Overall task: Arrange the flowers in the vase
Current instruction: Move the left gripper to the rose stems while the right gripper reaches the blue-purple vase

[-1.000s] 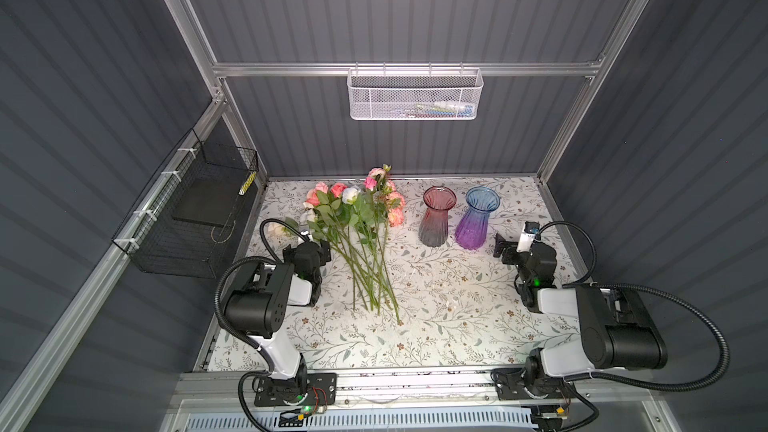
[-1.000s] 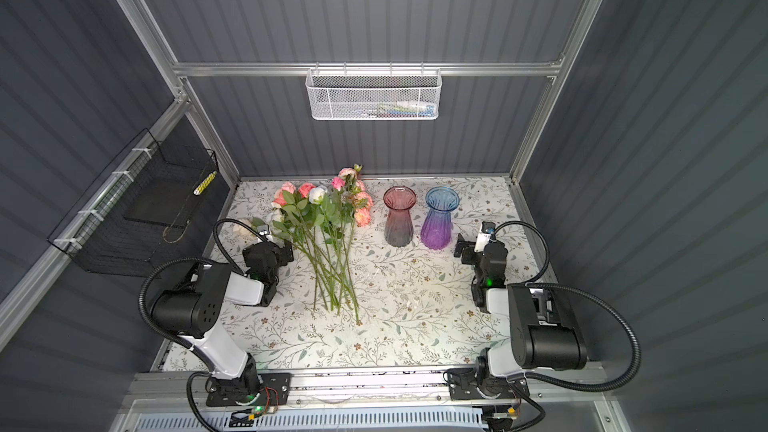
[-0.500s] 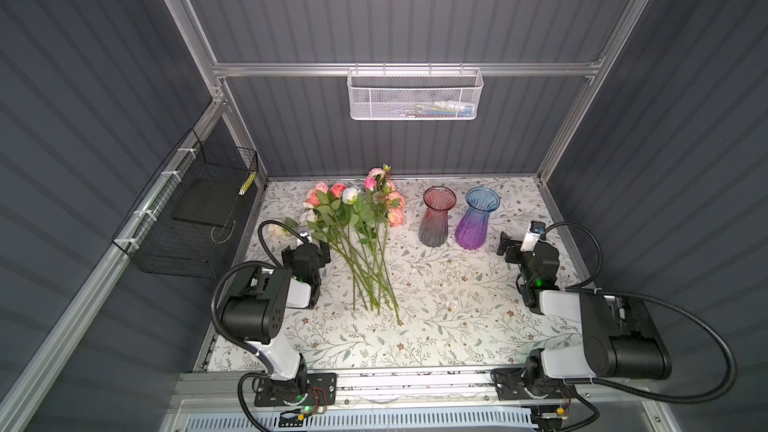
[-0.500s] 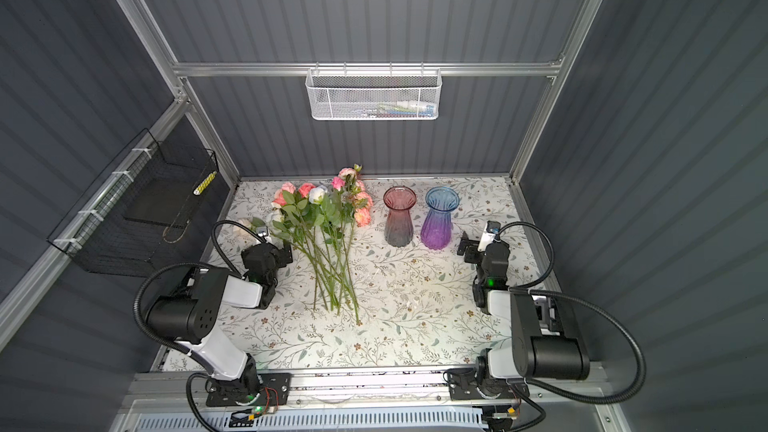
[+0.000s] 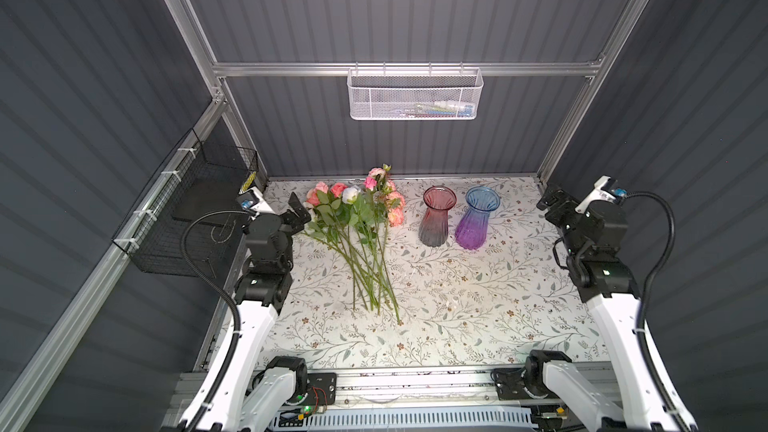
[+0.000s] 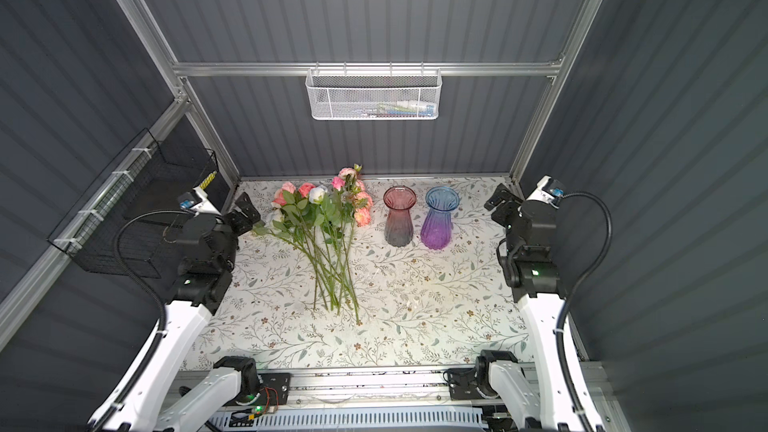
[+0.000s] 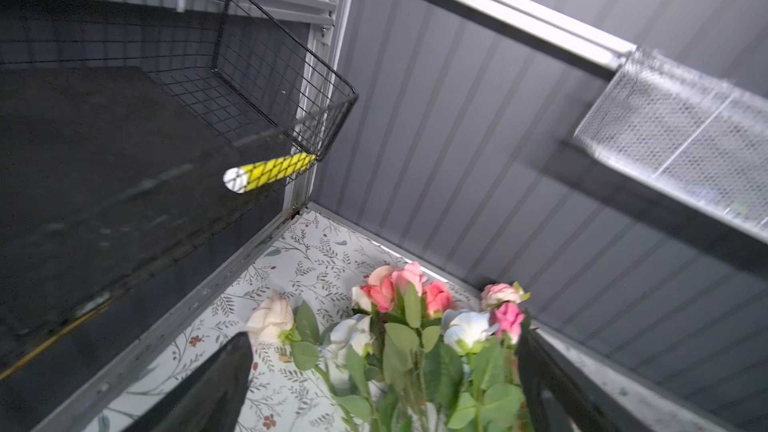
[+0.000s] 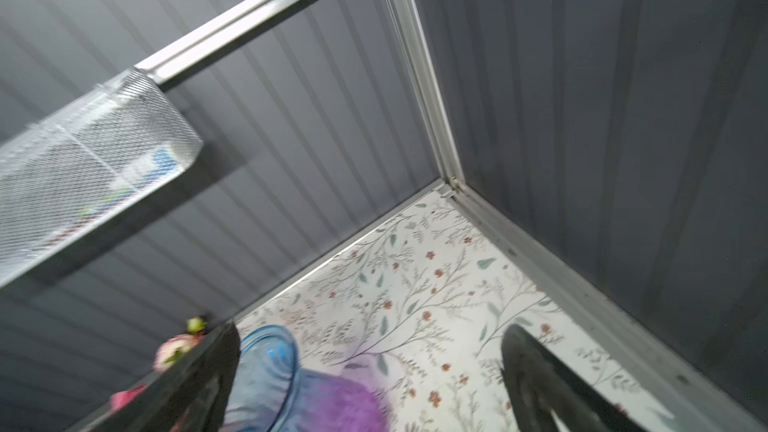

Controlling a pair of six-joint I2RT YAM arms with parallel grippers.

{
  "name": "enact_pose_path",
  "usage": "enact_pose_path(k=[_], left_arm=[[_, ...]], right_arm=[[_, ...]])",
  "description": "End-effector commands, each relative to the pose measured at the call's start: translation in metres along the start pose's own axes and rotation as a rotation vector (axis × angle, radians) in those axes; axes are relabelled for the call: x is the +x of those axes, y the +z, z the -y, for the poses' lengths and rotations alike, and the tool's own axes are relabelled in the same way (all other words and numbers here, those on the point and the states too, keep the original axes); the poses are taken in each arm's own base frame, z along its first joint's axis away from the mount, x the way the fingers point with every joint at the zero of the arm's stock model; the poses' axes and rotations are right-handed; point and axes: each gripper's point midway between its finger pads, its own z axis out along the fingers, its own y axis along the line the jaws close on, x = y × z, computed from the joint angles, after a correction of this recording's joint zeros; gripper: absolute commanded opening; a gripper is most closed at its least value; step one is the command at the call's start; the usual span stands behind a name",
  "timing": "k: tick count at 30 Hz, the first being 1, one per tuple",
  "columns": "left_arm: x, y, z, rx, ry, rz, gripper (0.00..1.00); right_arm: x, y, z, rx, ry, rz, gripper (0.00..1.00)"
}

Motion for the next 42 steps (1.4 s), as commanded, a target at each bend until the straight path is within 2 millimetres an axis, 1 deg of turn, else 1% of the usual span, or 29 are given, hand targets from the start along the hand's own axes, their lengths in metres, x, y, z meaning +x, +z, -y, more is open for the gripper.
enact_pose_path(k=[1,2,3,4,5,7,8,11,13,14,15,17,21,24,26,29,35,40,42], left_arm=[[0.045,-0.033,-0.022,-0.067,-0.134,-0.24,1.0],[0.043,-0.038,-0.009,0.025,-0.103,-0.238,1.0],[0.043,-0.044,-0.002,0.081,-0.091,-0.237,1.0],[0.042,-0.051,0.0,0.115,-0.088,-0.228,1.0],[0.042,-0.056,-0.001,0.123,-0.095,-0.221,1.0],[0.043,-0.064,-0.002,0.141,-0.131,-0.215,1.0],[0.044,-0.065,0.002,0.171,-0.123,-0.217,1.0],[0.046,-0.065,0.0,0.153,-0.154,-0.232,1.0],[0.05,-0.062,0.003,0.162,-0.166,-0.246,1.0],[0.055,-0.057,0.003,0.156,-0.179,-0.264,1.0],[0.063,-0.053,0.003,0.144,-0.193,-0.297,1.0],[0.079,-0.044,0.01,0.161,-0.19,-0.373,1.0],[0.113,-0.027,0.013,0.11,-0.165,-0.554,1.0],[0.136,-0.022,0.025,0.163,-0.159,-0.666,1.0],[0.149,-0.022,0.033,0.212,-0.173,-0.716,0.99],[0.16,-0.023,0.042,0.271,-0.201,-0.755,0.97],[0.176,-0.027,0.043,0.303,-0.203,-0.812,0.94],[0.186,-0.029,0.041,0.308,-0.199,-0.842,0.94],[0.189,-0.034,0.045,0.335,-0.2,-0.866,0.94]], right_arm=[[0.058,-0.009,-0.003,-0.054,0.132,-0.278,0.87],[0.058,-0.012,-0.01,-0.08,0.116,-0.309,0.82],[0.059,-0.013,-0.014,-0.091,0.103,-0.335,0.79],[0.06,-0.014,-0.015,-0.083,0.094,-0.364,0.72],[0.059,-0.014,-0.016,-0.071,0.077,-0.389,0.66],[0.059,-0.013,-0.01,-0.013,0.061,-0.425,0.58],[0.06,-0.012,-0.008,0.005,0.052,-0.448,0.54],[0.067,-0.003,-0.01,0.017,0.047,-0.508,0.44],[0.072,0.004,-0.014,0.012,0.035,-0.55,0.43],[0.075,0.011,-0.014,0.02,0.026,-0.575,0.43],[0.075,0.016,-0.016,0.022,0.017,-0.588,0.43],[0.075,0.025,-0.02,0.022,0.003,-0.604,0.45],[0.08,0.044,-0.026,0.034,-0.018,-0.658,0.46],[0.085,0.055,-0.037,0.013,-0.038,-0.687,0.47],[0.091,0.064,-0.044,-0.01,-0.026,-0.716,0.47],[0.101,0.076,-0.05,-0.02,-0.022,-0.754,0.47],[0.125,0.099,-0.059,-0.019,-0.037,-0.836,0.45],[0.142,0.112,-0.058,0.018,-0.054,-0.876,0.43],[0.149,0.115,-0.056,0.032,-0.057,-0.888,0.43]])
